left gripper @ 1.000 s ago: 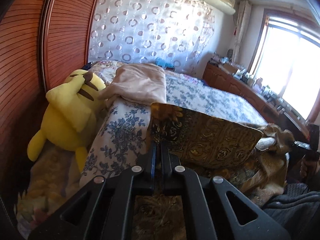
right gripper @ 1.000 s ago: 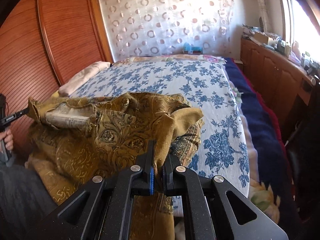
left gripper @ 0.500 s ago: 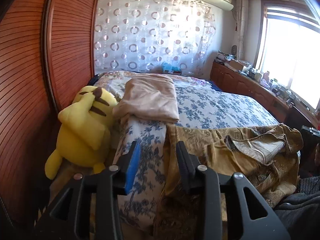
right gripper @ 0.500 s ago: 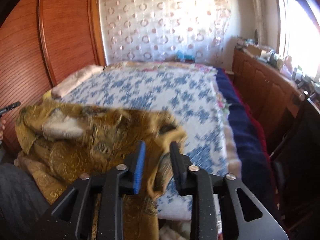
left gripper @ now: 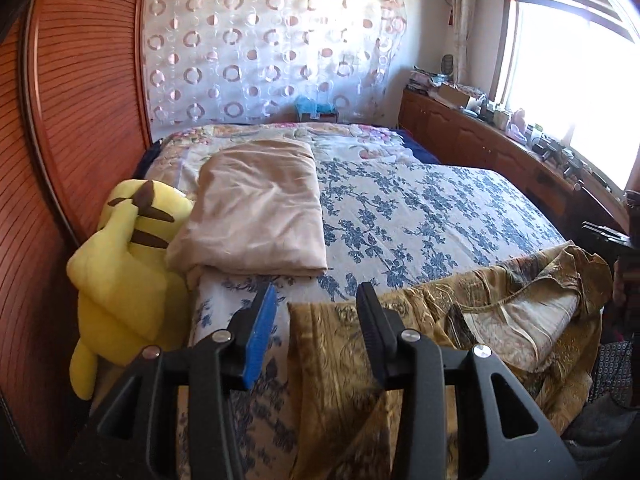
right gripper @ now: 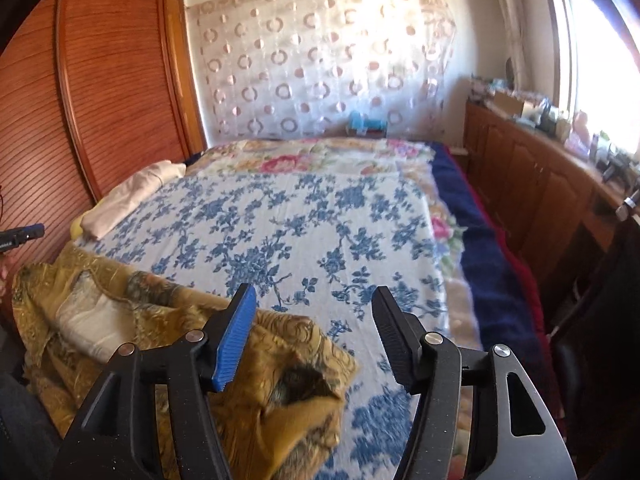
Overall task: Fold small clothes
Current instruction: 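Regrasp the shirt with the left gripper while the right gripper holds it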
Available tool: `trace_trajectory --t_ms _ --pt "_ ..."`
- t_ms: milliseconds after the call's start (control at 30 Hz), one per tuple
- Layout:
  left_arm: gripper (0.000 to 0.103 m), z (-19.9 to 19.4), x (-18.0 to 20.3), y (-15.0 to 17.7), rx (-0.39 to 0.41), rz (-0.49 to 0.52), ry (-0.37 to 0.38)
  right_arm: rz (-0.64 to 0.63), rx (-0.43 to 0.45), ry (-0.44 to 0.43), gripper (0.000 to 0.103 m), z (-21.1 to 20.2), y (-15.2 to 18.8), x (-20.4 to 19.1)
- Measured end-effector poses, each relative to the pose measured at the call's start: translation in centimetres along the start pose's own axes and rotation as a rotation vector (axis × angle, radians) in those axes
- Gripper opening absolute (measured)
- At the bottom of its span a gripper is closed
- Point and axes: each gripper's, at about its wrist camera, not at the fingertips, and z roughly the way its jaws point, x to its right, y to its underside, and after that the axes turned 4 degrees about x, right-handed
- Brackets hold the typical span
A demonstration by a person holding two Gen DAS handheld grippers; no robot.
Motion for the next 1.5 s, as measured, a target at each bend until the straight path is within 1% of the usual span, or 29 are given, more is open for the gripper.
trace_trajectory --t_ms 133,333,533,733,767,833,867,900,933,967,1033,1067,1100,1133,1167,1233,1300,1433,1500 --pt "0.04 2.3 -0.3 0.1 -0.056 0.002 -0.011 0.0 -0.073 -0.011 0.062 2.4 0.8 0.2" --pt "0.04 4.8 -0.6 2.0 -0.138 0.004 -0.016 -0.001 -0.147 -0.025 0.062 3.7 2.8 0.1" --pt "0.04 6.2 -1.3 2.8 -0.179 -0.027 -0.004 0.035 -0.17 -0.031 0.062 4.4 3.0 0.6" --pt "0.04 6.5 -1.6 2.7 -0.188 -0.048 0.022 0.023 -0.214 -0.047 0.062 5.4 2.6 0.6" --pt "0.04 6.5 -1.7 2.7 -0.192 -0.054 0.03 0.022 -0.221 -0.048 0.061 5.6 2.6 0.6" --pt "0.04 6.7 -1.7 2.7 -0.196 -0.06 0.043 0.02 -0.222 -0.054 0.055 5.6 2.7 0.5" --pt "0.04 6.6 -1.7 2.7 -0.196 -0.06 0.052 0.018 -0.225 -0.06 0.05 5.6 2.7 0.4" --pt "0.032 6.6 -1.6 2.6 -0.196 -0.059 0.071 0.014 -0.228 -0.063 0.045 5.7 2.7 0.3" --pt "0.028 6.6 -1.5 2.6 -0.195 -0.059 0.095 0.005 -0.232 -0.066 0.043 5.7 2.7 0.1" --pt "0.027 6.7 -1.3 2.5 -0.197 -0.051 0.115 -0.005 -0.237 -0.067 0.04 5.7 2.8 -0.1" --pt "0.022 6.9 -0.8 2.2 -0.207 -0.011 0.113 -0.032 -0.25 -0.062 0.037 5.9 2.8 -0.6" --pt "0.013 6.9 -0.5 2.0 -0.211 0.008 0.118 -0.048 -0.257 -0.061 0.035 5.9 2.7 -0.8" --pt "0.005 6.7 -0.4 1.9 -0.207 0.018 0.117 -0.06 -0.267 -0.072 0.025 6.0 2.6 -1.0" --pt "0.002 6.4 -0.3 1.6 -0.197 0.021 0.124 -0.066 -0.275 -0.09 0.019 6.0 2.5 -1.2" --pt "0.001 5.9 -0.1 1.5 -0.182 0.024 0.135 -0.079 -0.28 -0.101 0.01 6.0 2.5 -1.6" --pt "0.0 4.5 0.2 1.1 -0.134 0.025 0.146 -0.113 -0.272 -0.083 0.008 5.6 2.4 -2.3" --pt "0.0 2.2 0.7 0.6 -0.063 0.034 0.129 -0.109 -0.24 -0.074 0.007 4.7 2.1 -2.6" --pt "0.0 -2.1 2.0 -1.0 0.056 0.04 0.14 -0.091 -0.121 -0.064 0.005 1.0 0.5 -3.2" --pt "0.0 -4.2 2.5 -2.2 0.112 0.044 0.151 -0.09 -0.054 -0.056 0.005 -1.4 -0.9 -3.9"
